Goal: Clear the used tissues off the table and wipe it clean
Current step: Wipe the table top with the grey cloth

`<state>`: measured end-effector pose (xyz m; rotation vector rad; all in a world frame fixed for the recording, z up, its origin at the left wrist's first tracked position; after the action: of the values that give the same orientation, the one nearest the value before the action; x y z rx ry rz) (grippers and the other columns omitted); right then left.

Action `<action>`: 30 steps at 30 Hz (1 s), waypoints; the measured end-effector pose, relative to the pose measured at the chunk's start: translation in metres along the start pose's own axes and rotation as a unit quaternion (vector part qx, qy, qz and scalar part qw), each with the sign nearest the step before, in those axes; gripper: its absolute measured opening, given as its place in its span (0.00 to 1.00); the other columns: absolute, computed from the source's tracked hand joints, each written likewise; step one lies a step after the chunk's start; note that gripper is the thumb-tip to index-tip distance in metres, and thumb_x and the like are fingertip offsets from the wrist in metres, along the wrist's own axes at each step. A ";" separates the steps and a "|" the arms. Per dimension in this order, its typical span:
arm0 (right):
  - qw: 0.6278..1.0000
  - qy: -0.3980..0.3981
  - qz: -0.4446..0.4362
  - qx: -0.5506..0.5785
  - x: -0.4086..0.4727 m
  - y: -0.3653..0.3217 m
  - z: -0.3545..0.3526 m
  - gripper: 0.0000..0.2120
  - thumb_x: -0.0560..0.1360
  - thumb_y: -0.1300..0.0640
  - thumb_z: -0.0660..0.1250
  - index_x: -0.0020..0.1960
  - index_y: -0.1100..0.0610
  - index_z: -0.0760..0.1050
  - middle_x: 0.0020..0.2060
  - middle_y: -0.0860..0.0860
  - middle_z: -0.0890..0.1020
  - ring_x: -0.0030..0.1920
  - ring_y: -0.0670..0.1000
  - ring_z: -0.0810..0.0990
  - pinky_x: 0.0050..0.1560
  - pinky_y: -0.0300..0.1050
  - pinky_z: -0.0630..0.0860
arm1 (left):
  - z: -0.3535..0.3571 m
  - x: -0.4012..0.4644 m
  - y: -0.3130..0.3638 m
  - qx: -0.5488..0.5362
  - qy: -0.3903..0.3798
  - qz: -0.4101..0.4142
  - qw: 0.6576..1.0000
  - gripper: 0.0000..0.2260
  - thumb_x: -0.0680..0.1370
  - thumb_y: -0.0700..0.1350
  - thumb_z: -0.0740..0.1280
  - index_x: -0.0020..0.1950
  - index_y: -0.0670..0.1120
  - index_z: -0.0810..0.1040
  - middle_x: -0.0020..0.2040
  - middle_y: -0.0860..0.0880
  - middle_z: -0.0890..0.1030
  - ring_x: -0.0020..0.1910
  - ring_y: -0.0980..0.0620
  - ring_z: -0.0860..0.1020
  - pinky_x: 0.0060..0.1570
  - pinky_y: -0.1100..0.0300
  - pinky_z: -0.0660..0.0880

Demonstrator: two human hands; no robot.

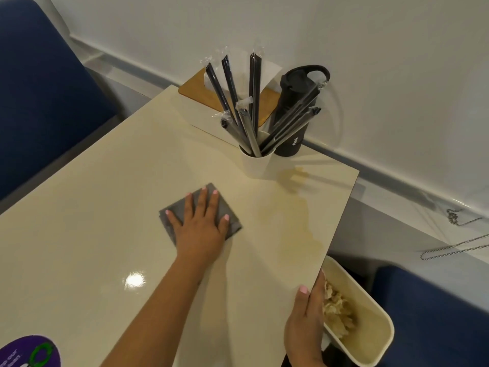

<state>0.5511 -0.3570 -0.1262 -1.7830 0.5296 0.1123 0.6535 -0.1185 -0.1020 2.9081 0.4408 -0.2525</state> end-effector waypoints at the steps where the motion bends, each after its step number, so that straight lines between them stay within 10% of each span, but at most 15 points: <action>1: 1.000 0.000 0.001 0.002 0.000 0.000 0.000 0.29 0.76 0.44 0.47 0.77 0.46 0.49 0.69 0.44 0.65 0.63 0.45 0.67 0.58 0.39 0.65 | 0.000 -0.004 -0.007 -0.002 -0.001 -0.015 1.000 0.27 0.80 0.60 0.44 0.76 0.56 0.39 0.77 0.54 0.41 0.76 0.48 0.38 0.68 0.35 0.36; 18: 0.999 -0.013 0.031 -0.002 -0.002 0.004 0.001 0.25 0.80 0.48 0.47 0.75 0.40 0.44 0.69 0.39 0.59 0.64 0.40 0.61 0.61 0.37 0.62 | 0.011 -0.032 0.027 0.007 0.002 0.022 1.000 0.34 0.70 0.63 0.31 0.76 0.56 0.39 0.77 0.54 0.41 0.76 0.48 0.38 0.67 0.34 0.36; 26: 1.000 -0.019 0.000 -0.001 0.000 -0.002 -0.001 0.23 0.81 0.50 0.50 0.72 0.37 0.45 0.68 0.36 0.59 0.65 0.38 0.61 0.61 0.34 0.60 | 0.031 -0.078 0.088 -0.007 -0.043 0.062 0.997 0.28 0.77 0.58 0.49 0.75 0.50 0.57 0.76 0.48 0.60 0.74 0.41 0.54 0.63 0.26 0.50; 30: 0.991 0.058 -0.012 -0.118 0.000 -0.001 -0.015 0.33 0.74 0.34 0.47 0.75 0.46 0.51 0.74 0.48 0.58 0.73 0.49 0.56 0.71 0.49 0.55 | 0.023 -0.063 0.102 -0.038 -0.095 0.049 0.994 0.26 0.80 0.58 0.47 0.77 0.55 0.43 0.77 0.55 0.40 0.76 0.46 0.39 0.67 0.32 0.39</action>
<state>0.5488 -0.3713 -0.1214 -2.0359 0.5979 0.0556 0.6220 -0.2367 -0.0959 2.7865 0.2694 -0.4816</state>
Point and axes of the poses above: each hand's wrist, its own x-axis towards the middle knuckle, its own z-axis out of the palm, y = z × x, the point moved 7 cm from there along x, towards the middle knuckle
